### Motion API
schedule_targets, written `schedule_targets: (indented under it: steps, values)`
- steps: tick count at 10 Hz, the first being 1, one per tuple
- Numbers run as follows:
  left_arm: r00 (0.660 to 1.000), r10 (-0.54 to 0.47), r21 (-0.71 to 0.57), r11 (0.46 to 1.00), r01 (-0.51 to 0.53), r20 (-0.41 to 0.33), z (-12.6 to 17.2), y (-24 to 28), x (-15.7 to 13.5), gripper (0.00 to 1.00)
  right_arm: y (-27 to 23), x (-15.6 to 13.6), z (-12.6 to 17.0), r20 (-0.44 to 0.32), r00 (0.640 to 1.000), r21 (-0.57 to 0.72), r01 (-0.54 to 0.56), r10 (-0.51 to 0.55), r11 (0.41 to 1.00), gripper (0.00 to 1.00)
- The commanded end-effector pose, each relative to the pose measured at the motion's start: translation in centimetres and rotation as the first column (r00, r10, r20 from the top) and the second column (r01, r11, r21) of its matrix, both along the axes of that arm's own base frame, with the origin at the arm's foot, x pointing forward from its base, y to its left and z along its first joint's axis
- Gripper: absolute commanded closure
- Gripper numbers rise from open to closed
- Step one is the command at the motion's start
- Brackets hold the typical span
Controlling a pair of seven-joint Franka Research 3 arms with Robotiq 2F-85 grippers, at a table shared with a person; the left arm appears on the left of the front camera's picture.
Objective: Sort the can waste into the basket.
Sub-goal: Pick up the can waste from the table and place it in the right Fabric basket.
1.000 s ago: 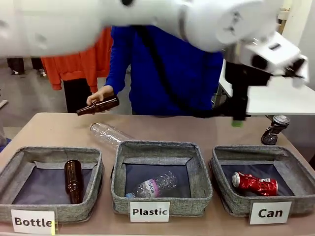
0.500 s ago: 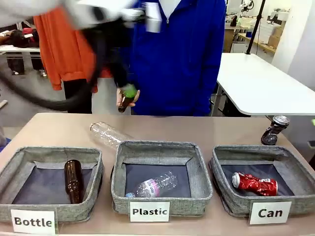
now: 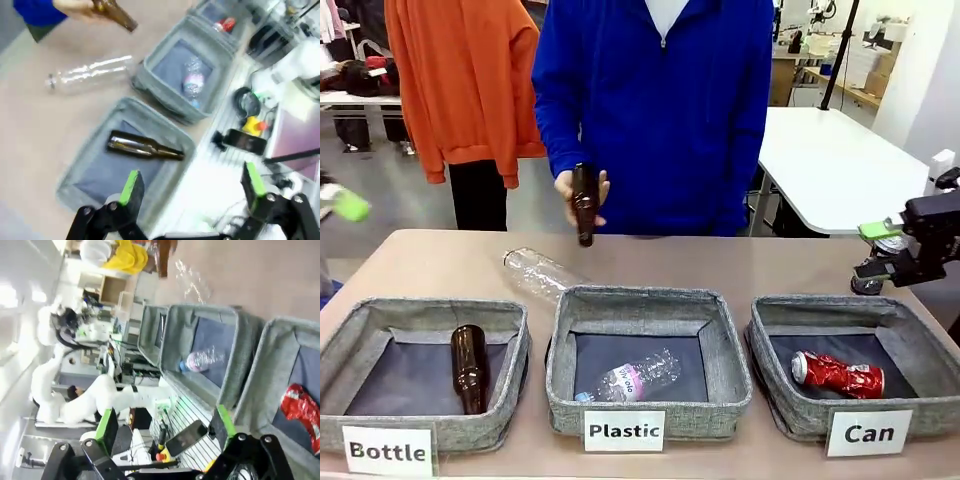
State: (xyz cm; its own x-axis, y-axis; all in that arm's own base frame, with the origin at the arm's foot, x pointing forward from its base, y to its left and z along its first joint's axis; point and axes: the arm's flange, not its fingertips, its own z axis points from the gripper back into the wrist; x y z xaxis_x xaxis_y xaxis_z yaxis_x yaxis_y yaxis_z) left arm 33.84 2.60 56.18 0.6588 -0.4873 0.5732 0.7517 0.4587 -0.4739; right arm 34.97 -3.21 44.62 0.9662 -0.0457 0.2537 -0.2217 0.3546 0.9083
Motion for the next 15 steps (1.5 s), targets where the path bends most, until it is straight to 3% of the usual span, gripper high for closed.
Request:
schedule_targets:
  steps: [1,2,3,4,5,6,7,8,9,10,11,12,15]
  values:
    - [0.969,0.096,-0.242,0.958,-0.152,-0.227,-2.5,5.6,0.7,0.0,-0.8,1.8,-0.2,0.002,0.999,0.067,0.05,-0.05,0.996,0.0]
    - [0.954,-0.026,-0.383,0.919,-0.095,-0.298,-5.3,8.0,1.1,0.0,0.0,0.0,0.0,0.0,1.0,0.0,0.0,0.0,1.0,0.0]
    - [0.928,-0.065,-0.465,0.877,-0.122,-0.367,-7.8,9.8,1.2,0.0,0.0,0.0,0.0,0.0,1.0,0.0,0.0,0.0,1.0,0.0]
    - [0.924,-0.092,-0.535,0.834,-0.132,-0.372,-10.1,11.5,1.7,0.0,0.0,0.0,0.0,0.0,1.0,0.0,0.0,0.0,1.0,0.0]
    - [0.885,0.009,-0.494,0.827,-0.268,-0.466,-11.9,12.8,1.8,0.0,0.0,0.0,0.0,0.0,1.0,0.0,0.0,0.0,1.0,0.0]
    - [0.938,-0.06,-0.48,0.869,-0.12,-0.342,-9.2,10.7,-1.2,0.0,0.0,0.0,0.0,0.0,1.0,0.0,0.0,0.0,1.0,0.0]
    - [0.911,-0.045,-0.513,0.837,-0.19,-0.409,-12.0,12.0,-0.3,0.0,0.0,0.0,0.0,0.0,1.0,0.0,0.0,0.0,1.0,0.0]
    - [0.815,0.291,-0.303,0.823,-0.481,-0.502,-8.3,15.2,-3.7,0.0,0.0,0.0,0.0,0.0,1.0,0.0,0.0,0.0,1.0,0.0]
    - [0.747,0.454,-0.184,0.782,-0.595,-0.486,-6.2,17.6,-8.0,0.0,0.0,0.0,0.0,0.0,1.0,0.0,0.0,0.0,1.0,0.0]
    - [0.63,0.611,-0.068,0.69,-0.721,-0.479,-3.4,20.2,-11.3,0.0,0.0,0.0,0.0,0.0,1.0,0.0,0.0,0.0,1.0,0.0]
    - [0.569,0.699,-0.038,0.617,-0.786,-0.434,-2.0,21.2,-15.2,0.0,0.0,0.0,0.0,0.0,1.0,0.0,0.0,0.0,1.0,0.0]
    - [0.558,0.719,-0.014,0.608,-0.794,-0.413,-1.9,20.9,-16.0,0.0,0.0,0.0,0.0,0.0,1.0,0.0,0.0,0.0,1.0,0.0]
    - [0.588,0.715,-0.007,0.633,-0.774,-0.377,-2.3,19.1,-15.7,0.0,0.0,0.0,0.0,0.0,1.0,0.0,0.0,0.0,1.0,0.0]
